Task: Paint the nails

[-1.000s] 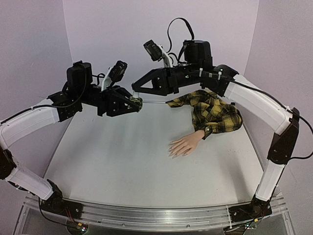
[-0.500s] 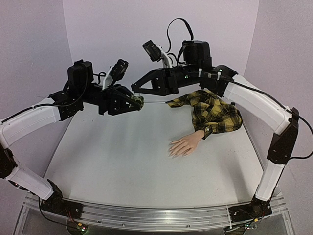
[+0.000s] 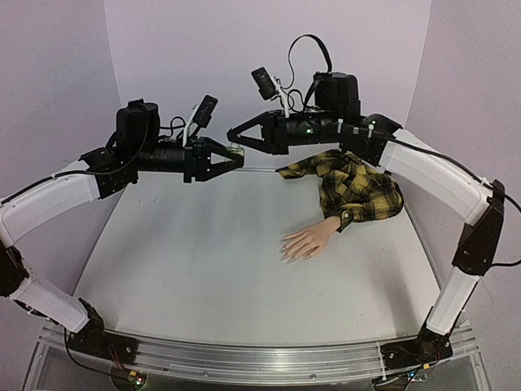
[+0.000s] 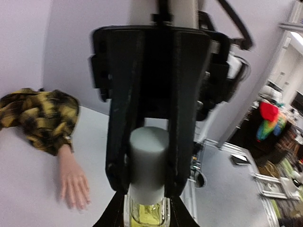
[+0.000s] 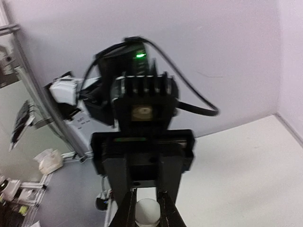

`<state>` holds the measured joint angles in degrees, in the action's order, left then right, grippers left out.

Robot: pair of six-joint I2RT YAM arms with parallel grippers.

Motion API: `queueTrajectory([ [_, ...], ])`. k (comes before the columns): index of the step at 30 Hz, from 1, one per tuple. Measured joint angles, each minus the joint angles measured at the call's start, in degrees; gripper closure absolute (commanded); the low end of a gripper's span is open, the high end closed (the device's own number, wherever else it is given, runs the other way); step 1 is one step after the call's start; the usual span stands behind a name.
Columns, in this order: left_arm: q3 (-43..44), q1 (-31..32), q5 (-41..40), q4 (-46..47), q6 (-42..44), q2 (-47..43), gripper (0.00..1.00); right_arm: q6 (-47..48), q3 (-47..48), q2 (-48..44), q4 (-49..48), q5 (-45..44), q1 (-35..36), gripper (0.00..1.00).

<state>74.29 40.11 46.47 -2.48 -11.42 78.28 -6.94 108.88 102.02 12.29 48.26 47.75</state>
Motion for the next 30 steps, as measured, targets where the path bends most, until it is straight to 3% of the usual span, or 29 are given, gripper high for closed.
queueTrajectory([
  [4, 0.91, 1.77, -19.52, -3.26, 1.39, 1.24, 1.0, -2.64, -2.71, -0.46, -1.5, -21.05, 1.99, 1.0],
  [6, 1.88, 2.53, -25.78, -3.69, 2.67, 3.03, 1.0, -4.4, -3.16, -0.4, -1.42, -36.73, 5.21, 1.0],
  [9, 3.17, 3.58, -30.39, -3.52, 4.17, 5.13, 1.0, -6.12, -2.68, 0.43, -0.87, -55.17, 9.74, 1.0],
  [13, 3.64, 4.25, -33.48, -2.41, 4.88, 6.18, 1.0, -7.51, 1.24, 3.34, 0.95, -69.08, 13.05, 1.0],
  [16, 3.59, 4.27, -34.15, -1.89, 5.19, 6.23, 1.0, -7.95, 3.56, 4.9, 2.08, -72.75, 13.94, 1.0],
  [18, 3.34, 4.26, -33.53, -1.03, 5.44, 6.18, 1.0, -7.68, 4.55, 5.14, 2.99, -73.31, 14.1, 0.92],
  [20, 2.53, 4.12, -31.97, 0.39, 5.63, 5.89, 1.0, -6.94, 5.06, 5.12, 3.94, -73.13, 14.29, 0.65],
  [25, -0.68, 0.31, -26.45, 1.08, 6.15, 3.99, 1.0, -4.24, 3.8, 2.42, 8.08, -67.68, 14.98, 0.23],
  [27, -1.76, -1.42, -22.1, 0.98, 7.1, 3.14, 1.0, -3.24, 1.77, -0.65, 9.06, -63.14, 14.77, 0.09],
  [30, -2.85, -1.47, -14.34, 0.65, 8.28, 1.68, 1.0, -2.66, -1.69, -6.68, 9.59, -52.68, 12.09, 0.04],
])
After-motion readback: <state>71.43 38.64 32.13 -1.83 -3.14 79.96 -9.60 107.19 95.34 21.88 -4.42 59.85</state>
